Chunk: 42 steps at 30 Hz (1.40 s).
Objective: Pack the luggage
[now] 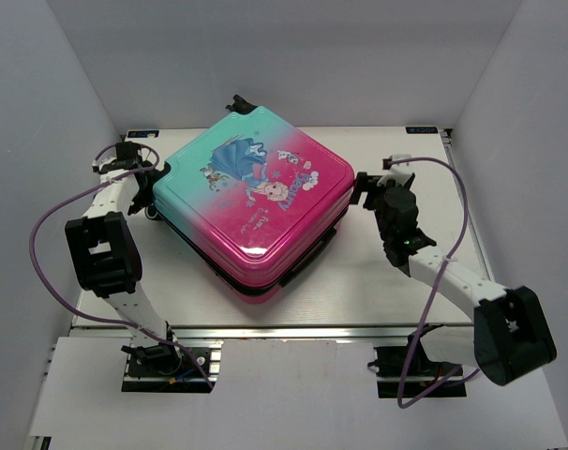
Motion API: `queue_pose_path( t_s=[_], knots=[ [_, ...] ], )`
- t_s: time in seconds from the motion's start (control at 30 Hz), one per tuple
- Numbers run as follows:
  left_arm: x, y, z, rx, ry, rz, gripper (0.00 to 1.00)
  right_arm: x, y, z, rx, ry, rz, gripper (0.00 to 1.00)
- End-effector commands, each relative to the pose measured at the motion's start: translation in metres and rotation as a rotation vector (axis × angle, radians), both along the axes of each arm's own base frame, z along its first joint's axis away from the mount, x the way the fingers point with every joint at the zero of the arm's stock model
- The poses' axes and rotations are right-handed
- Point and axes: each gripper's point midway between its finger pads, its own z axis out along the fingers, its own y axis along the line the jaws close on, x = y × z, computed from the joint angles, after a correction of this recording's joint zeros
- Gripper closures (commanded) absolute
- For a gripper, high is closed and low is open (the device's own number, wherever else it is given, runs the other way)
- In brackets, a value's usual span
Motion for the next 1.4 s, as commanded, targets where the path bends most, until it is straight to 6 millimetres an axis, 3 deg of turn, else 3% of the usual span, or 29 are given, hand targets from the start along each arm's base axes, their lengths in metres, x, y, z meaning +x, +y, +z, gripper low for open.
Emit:
queue_pose_path(
  t_s=[0.0, 0.2, 0.23, 0.3, 0.4, 0.53, 0.57, 0.67, 0.7, 0.77, 0.8, 0.83, 0.87, 0.9, 0.97, 1.0, 1.13, 1.27, 1.37],
  knots=[
    [0.004, -0.007, 0.065, 0.076, -0.102, -0.005, 0.02, -0.012, 0.043, 0.093, 0.205, -0.147, 0.132, 0.11],
    [-0.02, 0.022, 0.065, 0.124, -0.011, 0.051, 0.02, -0.024, 0.046, 0.099, 0.224, -0.101, 0.174, 0.11],
    [-0.026, 0.027, 0.056, 0.115, 0.004, 0.059, 0.02, -0.027, 0.048, 0.103, 0.235, -0.109, 0.185, 0.11],
    [-0.033, 0.023, 0.041, 0.067, 0.011, 0.067, 0.02, -0.031, 0.052, 0.108, 0.255, -0.118, 0.217, 0.11],
    [-0.039, 0.02, 0.038, 0.014, -0.041, 0.072, 0.02, -0.032, 0.053, 0.109, 0.257, -0.114, 0.223, 0.11],
    [-0.089, 0.037, 0.035, 0.03, 0.012, 0.209, 0.02, -0.032, 0.051, 0.114, 0.249, -0.069, 0.207, 0.11],
    [-0.106, 0.041, 0.021, 0.018, 0.057, 0.242, 0.02, -0.032, 0.051, 0.116, 0.254, -0.075, 0.207, 0.11],
    [-0.121, 0.036, 0.011, -0.029, 0.064, 0.27, 0.02, -0.036, 0.048, 0.121, 0.267, -0.109, 0.21, 0.11],
    [-0.118, 0.037, 0.016, -0.043, 0.018, 0.276, 0.02, -0.038, 0.048, 0.123, 0.266, -0.117, 0.214, 0.11],
    [-0.102, 0.025, 0.052, -0.079, -0.15, 0.185, 0.02, -0.039, 0.044, 0.126, 0.259, -0.116, 0.193, 0.11],
    [-0.084, 0.022, 0.076, -0.082, -0.272, 0.118, 0.02, -0.038, 0.04, 0.128, 0.252, -0.118, 0.175, 0.11],
    [-0.07, 0.001, 0.099, -0.138, -0.367, -0.038, 0.02, -0.038, 0.036, 0.129, 0.251, -0.121, 0.153, 0.11],
    [-0.067, -0.016, 0.143, -0.116, -0.516, -0.142, 0.02, -0.038, 0.027, 0.135, 0.251, -0.136, 0.107, 0.11],
    [-0.062, -0.02, 0.176, -0.07, -0.625, -0.21, 0.02, -0.037, 0.02, 0.134, 0.243, -0.126, 0.074, 0.11],
    [-0.072, -0.055, 0.228, -0.097, -0.789, -0.382, 0.02, -0.038, -0.002, 0.149, 0.257, -0.14, -0.041, 0.11],
    [-0.08, -0.057, 0.25, -0.071, -0.825, -0.386, 0.02, -0.04, -0.012, 0.146, 0.224, -0.114, -0.083, 0.11],
    [-0.108, -0.052, 0.286, 0.019, -0.84, -0.348, 0.02, -0.051, -0.054, 0.164, 0.168, -0.121, -0.286, 0.11],
    [-0.114, -0.055, 0.296, 0.026, -0.856, -0.357, 0.02, -0.065, -0.083, 0.182, 0.146, -0.171, -0.4, 0.11],
    [-0.115, -0.05, 0.297, 0.034, -0.844, -0.32, 0.02, -0.069, -0.088, 0.186, 0.139, -0.181, -0.416, 0.11]
  ],
)
